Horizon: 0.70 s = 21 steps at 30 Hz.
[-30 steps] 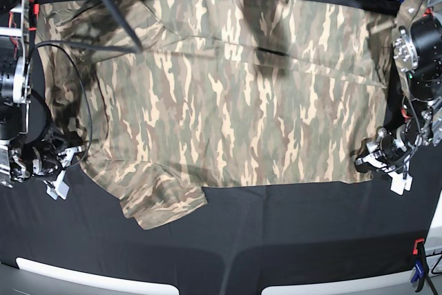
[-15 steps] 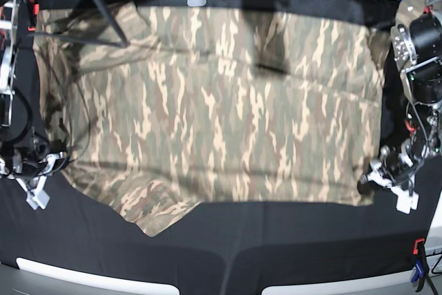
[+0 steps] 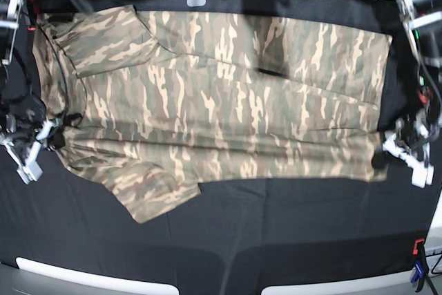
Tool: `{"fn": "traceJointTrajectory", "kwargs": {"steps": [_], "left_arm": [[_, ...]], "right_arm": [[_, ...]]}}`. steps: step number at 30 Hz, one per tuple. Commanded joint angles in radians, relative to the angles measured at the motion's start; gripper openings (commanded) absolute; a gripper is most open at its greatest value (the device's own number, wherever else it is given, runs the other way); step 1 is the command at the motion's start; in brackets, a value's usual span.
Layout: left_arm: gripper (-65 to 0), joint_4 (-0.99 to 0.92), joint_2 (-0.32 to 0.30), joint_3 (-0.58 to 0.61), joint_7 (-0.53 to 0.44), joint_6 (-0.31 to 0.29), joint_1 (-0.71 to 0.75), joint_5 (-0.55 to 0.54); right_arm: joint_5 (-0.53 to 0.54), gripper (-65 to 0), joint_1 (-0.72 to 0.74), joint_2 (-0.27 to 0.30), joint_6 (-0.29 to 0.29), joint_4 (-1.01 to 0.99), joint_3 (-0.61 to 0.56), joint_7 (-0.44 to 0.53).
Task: Layout the t-shirt on the table in an organized manner, then fold the t-shirt properly
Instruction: 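Lift the hem and fold it over toward the collar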
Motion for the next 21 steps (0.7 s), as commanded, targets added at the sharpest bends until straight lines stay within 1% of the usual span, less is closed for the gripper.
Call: {"fn": "traceJointTrajectory", "kwargs": {"steps": [1, 4, 7, 10, 13, 15, 18, 21], "left_arm": [[-65.0, 0.057, -0.021, -0.014, -0.031, -0.007, 0.007, -0.05], [-65.0, 0.175, -0.02, -0.045, -0.017, 0.019, 0.111, -0.116], [-65.0, 0.277, -0.017, -0.082, 0.007, 0.018, 0.197, -0.115], [-65.0, 0.356, -0.012, -0.121, 0.013, 0.019, 0.274, -0.116], [-65.0, 0.408, -0.012, -0.146, 0.013, 0.019, 0.34, -0.116], [-65.0, 0.431, -0.012, -0.161, 0.013, 0.019, 0.377, -0.116], [-65.0, 0.445, -0.012, -0.183, 0.013, 0.019, 0.422, -0.124], [-65.0, 0.444, -0.013, -0.195, 0.013, 0.018, 0.447, -0.136]], "right_arm": [[0.004, -65.0, -0.01, 0.033, -0.011, 0.048, 0.043, -0.001], [0.004, -65.0, -0.108, 0.033, -0.011, 0.161, 0.133, -0.023], [0.018, -65.0, -0.211, 0.031, -0.011, 0.268, 0.212, -0.033], [0.071, -65.0, -0.315, 0.031, -0.011, 0.354, 0.28, -0.046], [0.106, -65.0, -0.414, 0.031, -0.01, 0.422, 0.341, -0.047], [0.11, -65.0, -0.473, 0.029, -0.011, 0.457, 0.377, -0.051], [0.108, -65.0, -0.543, 0.005, -0.01, 0.502, 0.435, -0.053], [0.108, -65.0, -0.584, -0.045, 0.0, 0.537, 0.493, -0.053]]}}
